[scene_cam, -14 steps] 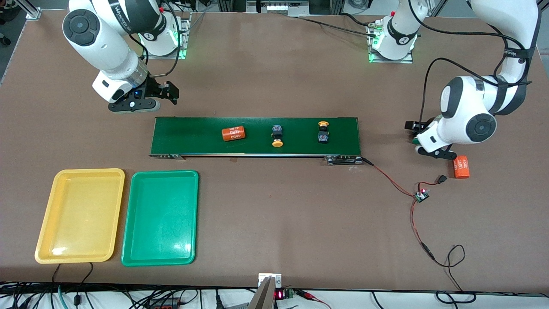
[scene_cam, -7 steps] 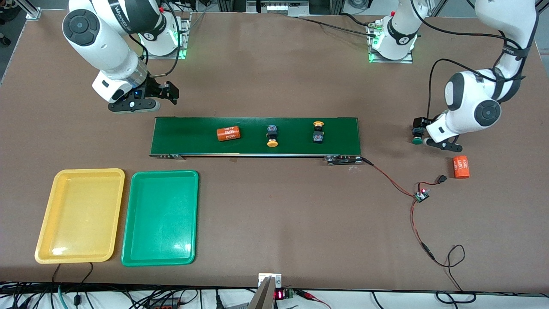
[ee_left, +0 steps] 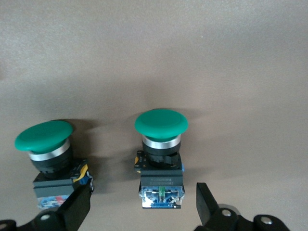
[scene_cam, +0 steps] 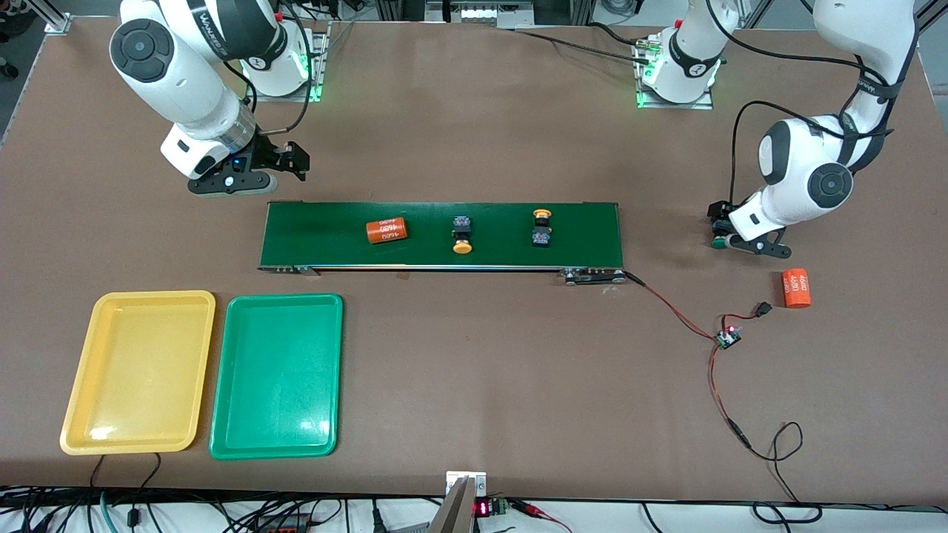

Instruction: Sort buttons by color to trays

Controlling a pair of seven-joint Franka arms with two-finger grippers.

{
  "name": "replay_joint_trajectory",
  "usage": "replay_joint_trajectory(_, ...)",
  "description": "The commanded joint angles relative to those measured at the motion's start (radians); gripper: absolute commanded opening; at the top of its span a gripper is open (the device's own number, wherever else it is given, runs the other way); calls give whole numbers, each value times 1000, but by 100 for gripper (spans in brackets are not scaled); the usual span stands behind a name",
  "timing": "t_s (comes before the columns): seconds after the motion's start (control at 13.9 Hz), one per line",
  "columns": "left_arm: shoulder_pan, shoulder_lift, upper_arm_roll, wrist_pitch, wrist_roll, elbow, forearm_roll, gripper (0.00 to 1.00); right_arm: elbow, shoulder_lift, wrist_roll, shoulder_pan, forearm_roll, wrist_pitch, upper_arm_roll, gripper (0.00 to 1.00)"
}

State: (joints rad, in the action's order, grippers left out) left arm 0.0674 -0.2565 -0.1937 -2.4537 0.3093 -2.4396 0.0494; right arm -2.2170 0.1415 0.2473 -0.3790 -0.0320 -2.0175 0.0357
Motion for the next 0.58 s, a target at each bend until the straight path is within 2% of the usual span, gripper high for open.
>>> replay_joint_trajectory(0.0, 14, 14, -1, -11, -7, -21, -34, 82, 5, -2, 14, 0, -6, -6, 0, 100)
replay_joint_trajectory(0.14, 15, 3, -1, -19, -7, -21, -34, 66, 3, -13, 23, -8, -6, -29, -2, 100)
replay_joint_trajectory(0.22, 15, -1, 0, -27, -7, -22, -34, 66, 6, -14, 46, -8, -6, -33, -2, 100)
replay_joint_trajectory(0.29, 17, -6, 0, -27, -7, -22, -34, 59, 10, -14, 56, -9, -8, -47, -3, 100)
replay_joint_trajectory(0.36, 17, -6, 0, -27, -7, -22, -36, 45, 11, -19, 56, -15, -8, -53, -5, 100)
replay_joint_trajectory(0.5, 18, -6, 6, -24, -7, -21, -34, 28, 13, -39, 79, -47, -8, -82, -5, 100)
